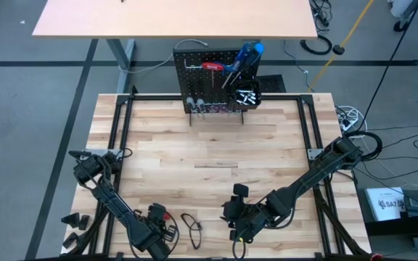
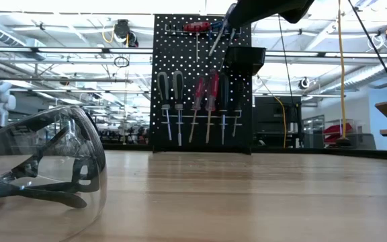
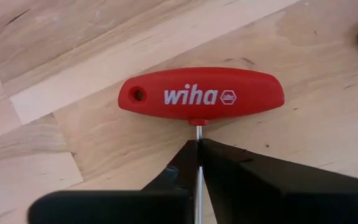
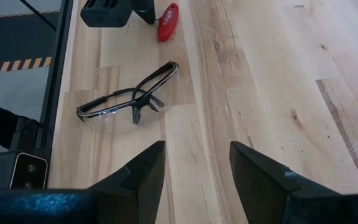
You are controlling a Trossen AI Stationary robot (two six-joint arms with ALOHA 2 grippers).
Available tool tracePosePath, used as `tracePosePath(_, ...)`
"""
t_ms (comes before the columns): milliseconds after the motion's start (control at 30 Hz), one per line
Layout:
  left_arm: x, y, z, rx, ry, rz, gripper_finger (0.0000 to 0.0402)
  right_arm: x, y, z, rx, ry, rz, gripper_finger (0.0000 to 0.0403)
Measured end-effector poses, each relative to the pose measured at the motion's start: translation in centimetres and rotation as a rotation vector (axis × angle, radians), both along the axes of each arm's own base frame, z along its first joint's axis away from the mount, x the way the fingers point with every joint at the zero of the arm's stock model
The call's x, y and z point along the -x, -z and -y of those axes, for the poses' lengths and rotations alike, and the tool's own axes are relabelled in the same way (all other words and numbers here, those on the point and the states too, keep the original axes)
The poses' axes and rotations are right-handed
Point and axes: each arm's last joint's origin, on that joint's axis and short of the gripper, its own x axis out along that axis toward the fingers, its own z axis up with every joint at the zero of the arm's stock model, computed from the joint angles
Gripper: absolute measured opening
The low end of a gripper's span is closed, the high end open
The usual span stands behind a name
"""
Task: Hang tools onto peg board
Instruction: Hang the allen wrench on the pegboard
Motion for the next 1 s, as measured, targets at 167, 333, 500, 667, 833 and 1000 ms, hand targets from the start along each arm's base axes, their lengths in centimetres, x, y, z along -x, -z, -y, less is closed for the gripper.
tracePosePath(167,0.1,-0.2,-0.1,-0.008,0.051,-0.019,0.0076,0.0,0.0,0.0,0.001,0.001,0.001,0.0171)
tracePosePath(333,0.3,-0.3,-0.3,-0.024,0.051,-0.035,0.0110,0.0,0.0,0.0,0.003,0.003,0.002,0.0171)
tracePosePath(500,0.3,-0.3,-0.3,-0.024,0.052,-0.035,0.0114,-0.2,-0.2,-0.1,-0.017,0.001,0.026,0.0171)
tracePosePath(667,0.2,-0.8,-0.2,-0.033,0.099,-0.054,0.0114,-0.2,-0.2,-0.1,-0.023,0.002,0.028,0.0171)
tracePosePath(833,0.3,-2.4,0.3,-0.056,0.154,-0.078,0.0114,-0.2,-0.2,-0.1,-0.026,0.004,0.029,0.0171)
tracePosePath(1000,0.6,-2.8,1.2,-0.041,0.178,-0.050,0.0114,-0.2,-0.2,-0.1,-0.026,0.004,0.028,0.0171)
